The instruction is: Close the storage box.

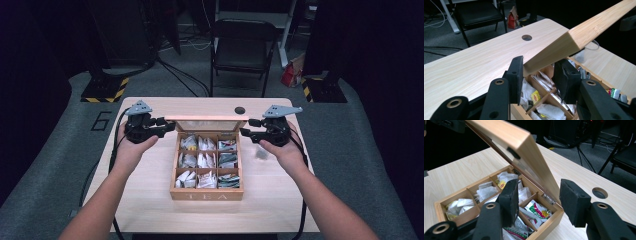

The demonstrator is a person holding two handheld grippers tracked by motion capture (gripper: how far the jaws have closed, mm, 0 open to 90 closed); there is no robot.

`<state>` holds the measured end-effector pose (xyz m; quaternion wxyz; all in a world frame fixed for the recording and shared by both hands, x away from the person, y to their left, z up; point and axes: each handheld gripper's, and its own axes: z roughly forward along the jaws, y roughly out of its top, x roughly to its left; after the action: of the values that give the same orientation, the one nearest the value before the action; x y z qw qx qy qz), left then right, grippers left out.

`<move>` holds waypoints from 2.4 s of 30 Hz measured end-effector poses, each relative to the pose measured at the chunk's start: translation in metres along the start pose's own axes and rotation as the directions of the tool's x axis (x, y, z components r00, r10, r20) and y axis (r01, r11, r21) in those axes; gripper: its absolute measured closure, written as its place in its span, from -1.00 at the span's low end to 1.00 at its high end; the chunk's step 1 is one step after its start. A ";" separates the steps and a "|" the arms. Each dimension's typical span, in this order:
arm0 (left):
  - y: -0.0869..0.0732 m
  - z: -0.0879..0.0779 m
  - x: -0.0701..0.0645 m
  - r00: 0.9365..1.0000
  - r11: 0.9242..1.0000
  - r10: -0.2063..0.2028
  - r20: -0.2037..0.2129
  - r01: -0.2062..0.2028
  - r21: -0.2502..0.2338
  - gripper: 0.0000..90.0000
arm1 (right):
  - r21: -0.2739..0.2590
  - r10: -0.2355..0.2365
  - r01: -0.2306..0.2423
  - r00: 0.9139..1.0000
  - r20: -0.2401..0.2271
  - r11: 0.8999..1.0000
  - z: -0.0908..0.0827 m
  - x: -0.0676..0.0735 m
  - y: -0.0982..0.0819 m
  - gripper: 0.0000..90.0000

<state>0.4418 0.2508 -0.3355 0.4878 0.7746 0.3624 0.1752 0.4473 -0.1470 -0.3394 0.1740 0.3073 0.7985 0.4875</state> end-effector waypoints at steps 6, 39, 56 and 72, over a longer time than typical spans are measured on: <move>-0.006 -0.003 -0.003 1.000 1.000 0.006 0.007 -0.006 0.007 0.33 | 0.001 -0.018 0.018 1.000 0.006 1.000 -0.007 0.007 -0.001 0.11; -0.028 -0.009 -0.016 0.999 0.999 0.029 0.020 -0.029 0.035 0.30 | -0.004 -0.020 0.020 0.997 -0.080 1.000 -0.030 0.023 -0.012 0.44; -0.044 -0.015 -0.021 1.000 1.000 0.016 0.017 -0.017 0.024 0.22 | 0.004 -0.024 0.024 0.996 -0.086 1.000 -0.028 0.031 -0.024 0.41; -0.054 -0.033 -0.033 0.999 0.999 0.042 0.020 -0.042 0.021 0.21 | 0.007 -0.020 0.021 0.997 -0.080 1.000 -0.029 0.037 -0.035 0.40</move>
<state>0.3782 0.2612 -0.3650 0.4790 0.7890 0.3432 0.1740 0.3915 -0.1537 -0.3557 0.1457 0.2800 0.8097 0.4947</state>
